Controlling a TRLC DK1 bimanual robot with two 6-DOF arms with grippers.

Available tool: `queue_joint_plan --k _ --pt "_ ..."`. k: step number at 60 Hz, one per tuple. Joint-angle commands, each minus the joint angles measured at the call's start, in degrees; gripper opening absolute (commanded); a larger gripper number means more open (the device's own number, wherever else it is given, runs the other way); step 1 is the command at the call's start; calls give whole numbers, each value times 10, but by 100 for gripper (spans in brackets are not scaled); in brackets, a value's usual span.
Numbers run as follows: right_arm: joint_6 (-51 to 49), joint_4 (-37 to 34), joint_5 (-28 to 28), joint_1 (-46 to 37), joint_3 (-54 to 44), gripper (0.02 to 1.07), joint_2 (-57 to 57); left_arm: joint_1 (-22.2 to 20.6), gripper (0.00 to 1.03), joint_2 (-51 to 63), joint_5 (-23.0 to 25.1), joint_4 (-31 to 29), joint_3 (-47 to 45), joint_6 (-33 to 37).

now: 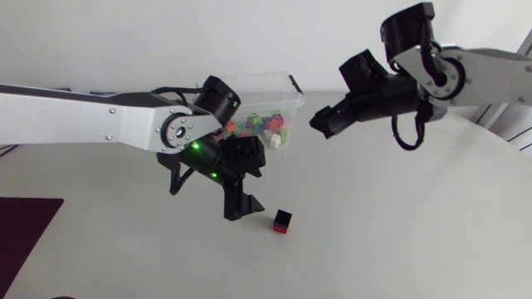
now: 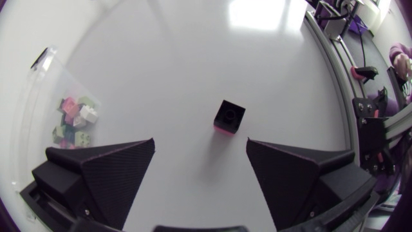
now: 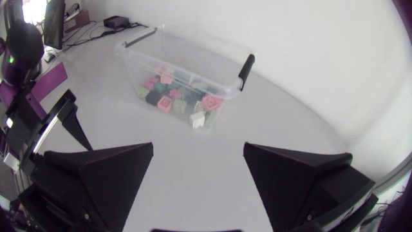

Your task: Place the duplo bricks in the container

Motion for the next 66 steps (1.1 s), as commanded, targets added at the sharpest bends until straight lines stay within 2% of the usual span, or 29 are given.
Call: queue_joint_plan --k 1,14,27,43,49,52,60,65,66 --pt "-24 12 -5 -8 -60 103 -30 -18 99 37 9 -16 30 29" --pt "-50 21 -14 -22 -152 103 -63 -50 99 108 2 -59 86 54" --pt "-64 17 -18 -40 -194 103 -99 -83 98 152 -41 -91 123 79" --pt "-86 -18 -29 -60 -232 103 -151 -96 93 207 -57 -113 166 87" --pt "-88 -25 -29 -61 -254 103 -184 -101 86 219 -67 -115 171 87" --pt "-88 -30 -29 -64 -263 103 -203 -102 78 222 -70 -116 173 87" --pt "-83 -33 -29 -77 -278 103 -254 -105 57 228 -73 -118 173 88" --pt "-80 -35 -29 -88 -290 103 -287 -104 36 229 -73 -118 172 86" --pt "-80 -35 -29 -90 -293 103 -293 -104 35 230 -73 -118 172 86"
